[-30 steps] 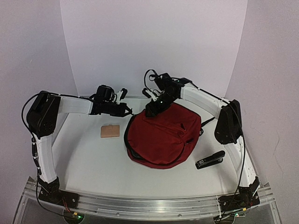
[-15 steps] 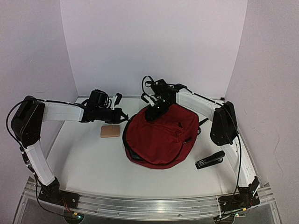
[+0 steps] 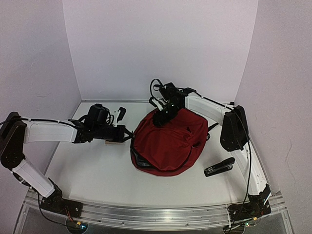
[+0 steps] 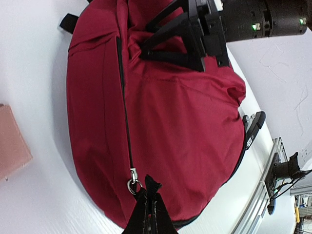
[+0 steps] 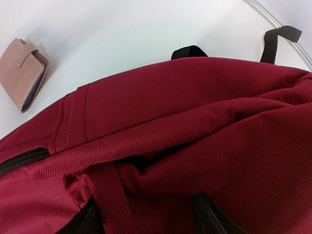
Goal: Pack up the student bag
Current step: Zip the student bag at the center of the board.
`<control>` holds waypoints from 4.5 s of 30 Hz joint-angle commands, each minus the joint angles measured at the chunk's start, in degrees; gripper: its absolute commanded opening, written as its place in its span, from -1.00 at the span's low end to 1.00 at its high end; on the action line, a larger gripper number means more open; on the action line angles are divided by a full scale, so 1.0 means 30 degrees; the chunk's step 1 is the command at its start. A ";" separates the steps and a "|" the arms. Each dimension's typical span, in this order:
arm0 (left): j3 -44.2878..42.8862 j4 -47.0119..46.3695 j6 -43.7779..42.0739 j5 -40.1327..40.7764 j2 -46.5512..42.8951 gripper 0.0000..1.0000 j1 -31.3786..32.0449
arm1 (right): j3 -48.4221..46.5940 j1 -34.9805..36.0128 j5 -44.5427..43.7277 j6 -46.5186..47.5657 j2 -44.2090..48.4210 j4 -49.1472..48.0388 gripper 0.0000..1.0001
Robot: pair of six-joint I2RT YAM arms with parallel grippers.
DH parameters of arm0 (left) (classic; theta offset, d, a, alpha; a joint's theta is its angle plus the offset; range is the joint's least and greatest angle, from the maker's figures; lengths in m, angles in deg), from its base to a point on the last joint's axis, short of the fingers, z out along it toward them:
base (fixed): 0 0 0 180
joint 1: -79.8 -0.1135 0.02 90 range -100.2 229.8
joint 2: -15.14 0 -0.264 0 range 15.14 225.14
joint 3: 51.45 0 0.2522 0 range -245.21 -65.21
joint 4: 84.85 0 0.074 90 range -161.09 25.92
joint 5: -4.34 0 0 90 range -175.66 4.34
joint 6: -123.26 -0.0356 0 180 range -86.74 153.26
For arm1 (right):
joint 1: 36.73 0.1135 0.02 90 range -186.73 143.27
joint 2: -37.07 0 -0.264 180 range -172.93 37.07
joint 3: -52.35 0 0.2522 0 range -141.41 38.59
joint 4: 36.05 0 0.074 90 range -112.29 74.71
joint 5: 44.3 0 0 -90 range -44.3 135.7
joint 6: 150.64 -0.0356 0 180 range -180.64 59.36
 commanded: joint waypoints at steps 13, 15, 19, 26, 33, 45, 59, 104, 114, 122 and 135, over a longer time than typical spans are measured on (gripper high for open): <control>0.3435 -0.2799 0.2924 -0.0671 -0.1320 -1.00 0.2462 | 0.0952 -0.2043 -0.1680 -0.0308 0.0866 0.0462 0.22; 0.3481 -0.2381 0.2720 -0.0464 -0.1321 -1.00 0.3149 | 0.0897 -0.2140 -0.1431 -0.0345 0.0835 0.0458 0.22; 0.3366 -0.2872 0.2864 -0.0328 -0.0580 -1.00 0.4156 | 0.0890 -0.2084 0.0137 -0.0480 0.1199 0.0480 0.22; 0.2753 -0.4842 0.3253 -0.0057 0.1242 -0.99 0.4738 | 0.3182 -0.1814 0.4018 -0.0660 0.4626 0.0621 0.43; 0.2452 -0.2946 0.1968 0.0756 0.0888 -1.00 0.4773 | 0.9264 -0.2768 0.3862 -0.0602 1.0230 0.0591 0.66; 0.3913 -0.2275 0.1623 0.1169 0.0125 -1.00 0.4997 | 1.5605 -0.3838 0.3123 -0.0865 1.1226 0.0189 0.50; 0.2115 -0.3802 0.1389 0.1963 0.3743 -1.00 0.7521 | 0.5525 -0.4212 0.2494 -0.0505 0.3118 -0.0263 0.37; 0.3197 0.2577 0.6212 0.7274 -0.4209 0.69 0.4220 | 1.6744 0.4868 0.9816 -0.1470 1.1028 -0.2289 0.07; 0.2882 0.2453 0.6706 0.7629 -0.3760 0.69 0.4210 | 1.5909 0.4995 1.0148 -0.2229 0.9276 -0.2339 -0.02; 0.2831 0.2011 0.6922 0.7430 -0.2991 0.68 0.4195 | 1.5165 0.5026 1.0160 -0.2661 0.8580 -0.2319 -0.10; 0.2574 -0.0476 0.7535 0.5226 -0.1356 0.67 0.4211 | 1.5413 0.5029 0.9637 -0.2725 0.8930 -0.2301 -1.00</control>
